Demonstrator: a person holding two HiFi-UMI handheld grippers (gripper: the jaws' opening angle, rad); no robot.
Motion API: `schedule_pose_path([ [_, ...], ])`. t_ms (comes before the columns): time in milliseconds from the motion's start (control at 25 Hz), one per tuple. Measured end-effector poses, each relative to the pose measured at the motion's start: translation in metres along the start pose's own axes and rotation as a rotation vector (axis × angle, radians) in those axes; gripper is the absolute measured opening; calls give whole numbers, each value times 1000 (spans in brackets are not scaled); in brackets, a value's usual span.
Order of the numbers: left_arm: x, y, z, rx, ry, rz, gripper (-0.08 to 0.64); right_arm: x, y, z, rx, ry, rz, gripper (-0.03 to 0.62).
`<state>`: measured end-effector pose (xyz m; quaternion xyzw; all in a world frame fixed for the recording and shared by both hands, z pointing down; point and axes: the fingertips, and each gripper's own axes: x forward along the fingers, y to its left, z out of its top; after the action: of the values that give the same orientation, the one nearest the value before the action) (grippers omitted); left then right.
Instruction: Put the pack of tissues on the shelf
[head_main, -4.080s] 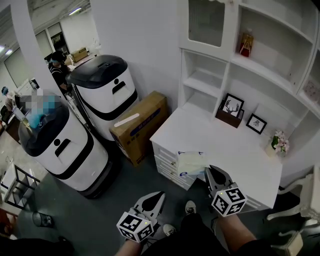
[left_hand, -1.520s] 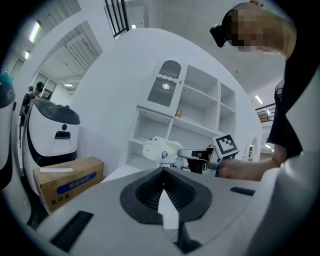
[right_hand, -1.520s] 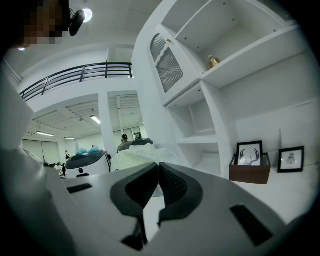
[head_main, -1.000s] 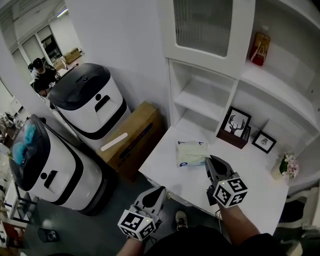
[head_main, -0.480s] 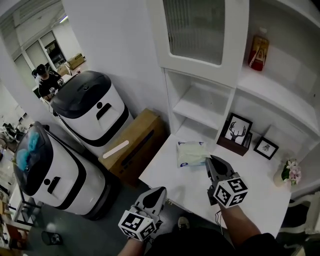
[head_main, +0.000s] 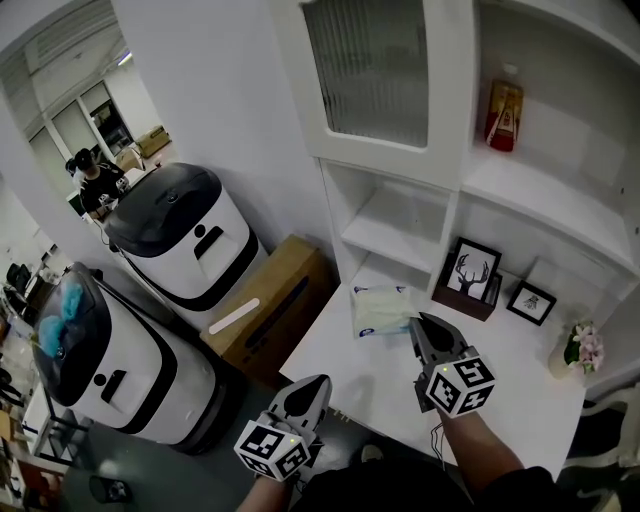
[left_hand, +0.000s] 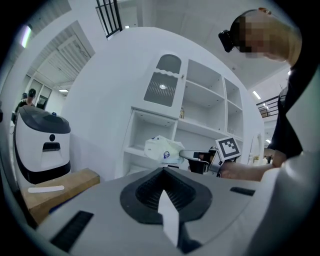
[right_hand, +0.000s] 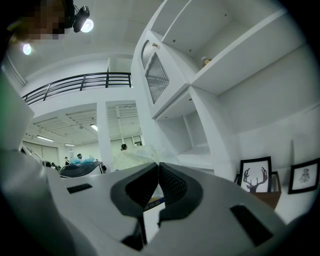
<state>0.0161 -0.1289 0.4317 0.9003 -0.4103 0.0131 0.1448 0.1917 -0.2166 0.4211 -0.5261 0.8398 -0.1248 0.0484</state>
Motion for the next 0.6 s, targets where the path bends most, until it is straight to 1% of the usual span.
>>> schedule_pose_path([
  [200,-10,10,3,20,3,25,5,10,4,-6,4,13,0,6],
  [320,-6,18,4,6,1,21,5,15,6,-6,-5,12,-1,6],
  [440,3,20,5,-4,4,-15,5,17,3,-5,-14,12,-22,6],
  [600,21,30,8,3,21,-79,5,25,-3,0,-15,-11,-72,6],
])
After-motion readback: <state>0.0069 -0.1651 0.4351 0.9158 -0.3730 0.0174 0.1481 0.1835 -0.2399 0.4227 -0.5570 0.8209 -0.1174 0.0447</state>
